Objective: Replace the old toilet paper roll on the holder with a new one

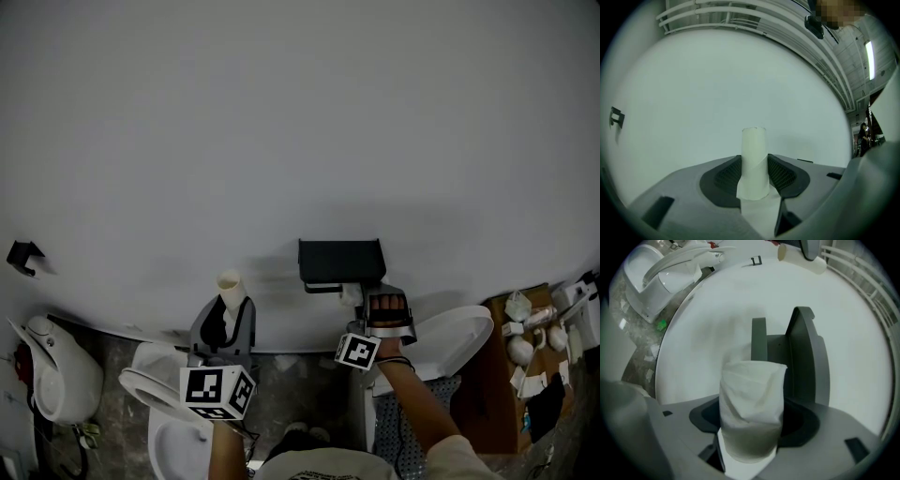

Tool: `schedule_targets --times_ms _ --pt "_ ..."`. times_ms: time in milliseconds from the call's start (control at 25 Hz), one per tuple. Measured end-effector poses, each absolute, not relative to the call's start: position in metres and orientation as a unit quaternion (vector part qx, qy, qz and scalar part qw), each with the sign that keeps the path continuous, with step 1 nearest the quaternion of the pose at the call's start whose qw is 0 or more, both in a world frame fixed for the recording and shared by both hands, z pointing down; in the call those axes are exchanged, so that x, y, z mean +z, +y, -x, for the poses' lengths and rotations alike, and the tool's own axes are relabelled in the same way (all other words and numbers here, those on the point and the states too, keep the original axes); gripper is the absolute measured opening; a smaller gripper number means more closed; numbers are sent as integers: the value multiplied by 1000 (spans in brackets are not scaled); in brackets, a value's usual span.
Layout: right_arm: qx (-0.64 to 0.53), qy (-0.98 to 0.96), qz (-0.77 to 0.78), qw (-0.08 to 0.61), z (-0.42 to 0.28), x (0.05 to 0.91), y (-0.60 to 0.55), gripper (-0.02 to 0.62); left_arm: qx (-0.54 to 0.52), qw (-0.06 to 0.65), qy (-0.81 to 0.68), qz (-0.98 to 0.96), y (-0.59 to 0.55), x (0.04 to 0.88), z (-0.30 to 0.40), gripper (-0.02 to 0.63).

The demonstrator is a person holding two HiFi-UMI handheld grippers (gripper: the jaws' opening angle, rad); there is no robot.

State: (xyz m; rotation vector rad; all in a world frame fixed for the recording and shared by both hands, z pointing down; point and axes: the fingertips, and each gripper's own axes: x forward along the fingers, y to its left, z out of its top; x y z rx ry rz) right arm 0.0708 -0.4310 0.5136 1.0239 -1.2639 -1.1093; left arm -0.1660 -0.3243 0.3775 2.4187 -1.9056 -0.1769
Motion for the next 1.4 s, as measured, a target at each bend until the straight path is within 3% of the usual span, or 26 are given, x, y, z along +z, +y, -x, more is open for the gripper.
schedule_targets --times_ms 800,920,1040,1400 --pt "-493 -556 -415 526 -12 506 -427 319 -56 27 -621 -782 -324 378 183 178" --pt "-489 -569 -407 521 -9 510 -421 409 -56 29 -619 -783 -325 379 182 178" --pt "-481 -584 -408 511 -8 511 -411 439 -58 29 -616 -785 -326 379 179 178" --pt "-400 -665 -463 429 -14 491 -363 408 -64 25 -601 -796 -327 372 161 178"
